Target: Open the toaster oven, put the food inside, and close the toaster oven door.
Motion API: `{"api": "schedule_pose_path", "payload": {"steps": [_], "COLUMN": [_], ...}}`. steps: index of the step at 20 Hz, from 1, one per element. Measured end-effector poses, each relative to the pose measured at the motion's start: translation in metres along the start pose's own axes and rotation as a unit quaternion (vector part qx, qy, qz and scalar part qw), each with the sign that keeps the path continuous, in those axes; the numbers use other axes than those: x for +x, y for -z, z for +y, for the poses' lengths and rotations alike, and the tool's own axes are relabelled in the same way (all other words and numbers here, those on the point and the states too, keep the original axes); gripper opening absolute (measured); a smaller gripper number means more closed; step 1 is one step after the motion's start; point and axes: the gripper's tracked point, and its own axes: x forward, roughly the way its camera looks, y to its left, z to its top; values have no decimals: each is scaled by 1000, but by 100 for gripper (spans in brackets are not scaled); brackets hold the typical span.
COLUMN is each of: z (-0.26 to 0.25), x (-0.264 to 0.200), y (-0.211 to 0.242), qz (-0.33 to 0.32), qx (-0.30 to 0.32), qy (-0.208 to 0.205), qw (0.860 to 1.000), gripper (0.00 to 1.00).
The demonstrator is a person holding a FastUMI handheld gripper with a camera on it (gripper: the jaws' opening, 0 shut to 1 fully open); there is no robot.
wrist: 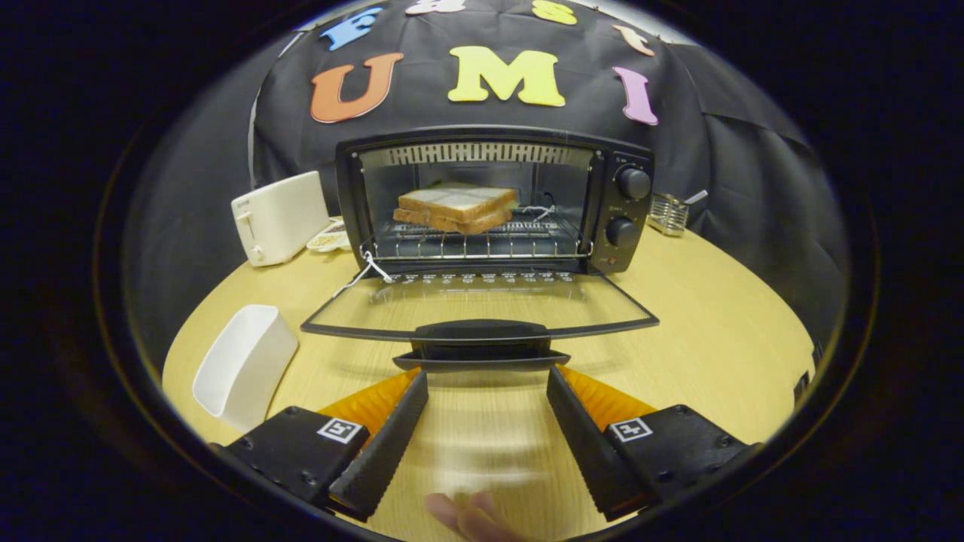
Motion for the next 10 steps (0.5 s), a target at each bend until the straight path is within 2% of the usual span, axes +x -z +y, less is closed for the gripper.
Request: {"api": "schedule_pose_path", "payload": {"steps": [3,6,10], "z": [1,0,1], "x": [0,-1,-7], "y": [-15,-15,-34], "qz": [-18,-4,-33], "qx": [-14,-15,-19], "qy": [4,2,-2], "qw": [1000,1000,999], "gripper": [100,100,100]}}
